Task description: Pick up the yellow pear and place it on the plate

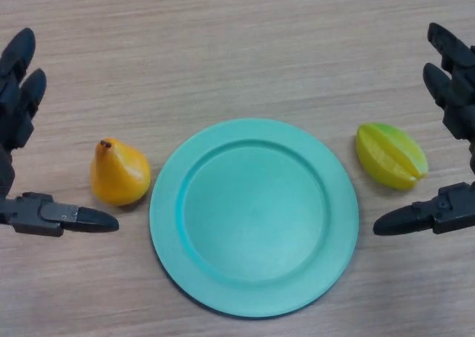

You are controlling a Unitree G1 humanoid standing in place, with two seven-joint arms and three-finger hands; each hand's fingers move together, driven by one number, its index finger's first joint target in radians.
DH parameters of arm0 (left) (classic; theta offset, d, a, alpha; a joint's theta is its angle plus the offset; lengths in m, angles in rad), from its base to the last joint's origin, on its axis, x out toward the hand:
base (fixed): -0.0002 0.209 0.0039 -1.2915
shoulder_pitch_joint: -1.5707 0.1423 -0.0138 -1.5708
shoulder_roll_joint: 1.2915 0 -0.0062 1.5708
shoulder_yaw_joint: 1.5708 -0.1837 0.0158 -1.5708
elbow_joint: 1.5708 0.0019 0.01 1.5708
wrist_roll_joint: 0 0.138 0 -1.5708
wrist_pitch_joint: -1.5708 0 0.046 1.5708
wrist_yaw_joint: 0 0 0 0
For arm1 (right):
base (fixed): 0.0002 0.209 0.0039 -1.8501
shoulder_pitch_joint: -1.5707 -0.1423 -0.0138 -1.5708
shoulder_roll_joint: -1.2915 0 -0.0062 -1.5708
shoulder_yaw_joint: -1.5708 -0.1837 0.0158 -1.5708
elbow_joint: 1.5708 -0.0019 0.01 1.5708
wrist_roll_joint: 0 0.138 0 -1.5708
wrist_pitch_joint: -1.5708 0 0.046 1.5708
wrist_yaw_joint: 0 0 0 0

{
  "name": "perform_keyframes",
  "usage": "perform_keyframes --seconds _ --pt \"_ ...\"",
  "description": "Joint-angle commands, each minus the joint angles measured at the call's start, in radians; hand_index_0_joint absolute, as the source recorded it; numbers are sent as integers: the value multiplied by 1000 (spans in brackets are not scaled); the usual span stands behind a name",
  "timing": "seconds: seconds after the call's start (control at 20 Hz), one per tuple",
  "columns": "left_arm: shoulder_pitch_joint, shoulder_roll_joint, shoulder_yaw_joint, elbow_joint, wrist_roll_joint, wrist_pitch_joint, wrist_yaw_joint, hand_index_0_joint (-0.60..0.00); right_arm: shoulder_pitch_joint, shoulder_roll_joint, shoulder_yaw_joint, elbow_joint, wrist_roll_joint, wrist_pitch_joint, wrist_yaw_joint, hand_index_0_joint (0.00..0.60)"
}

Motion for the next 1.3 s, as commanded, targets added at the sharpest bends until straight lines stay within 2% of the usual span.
perform_keyframes --seconds 0.05,0.1,0.2,0.45,0.7,0.95,1.15,1.25,1.3 --pt "-51 70 76 26 28 -178 49 0 -17 -33 -73 -75 62 -78 -6 0" --pt "-75 85 67 94 30 -187 69 0 -17 -33 -71 -67 60 -81 -6 0" --pt "-102 90 34 191 51 -232 105 0 -13 -31 -71 -66 57 -84 -6 0" --pt "-170 98 -35 385 66 -271 128 0 -8 -28 -70 -80 58 -57 -8 0" --pt "-222 60 -111 489 82 -254 124 0 -2 -28 -77 -109 61 -28 -10 0" --pt "-244 30 -144 522 46 -253 109 0 9 -26 -88 -130 63 -21 -15 0" --pt "-267 17 -165 555 86 -275 123 0 9 -26 -102 -148 74 -12 -31 0" --pt "-270 15 -165 561 90 -294 135 -199 11 -25 -104 -153 78 -9 -34 0" --pt "-272 17 -169 577 119 -323 158 -349 14 -25 -105 -160 80 1 -35 0"
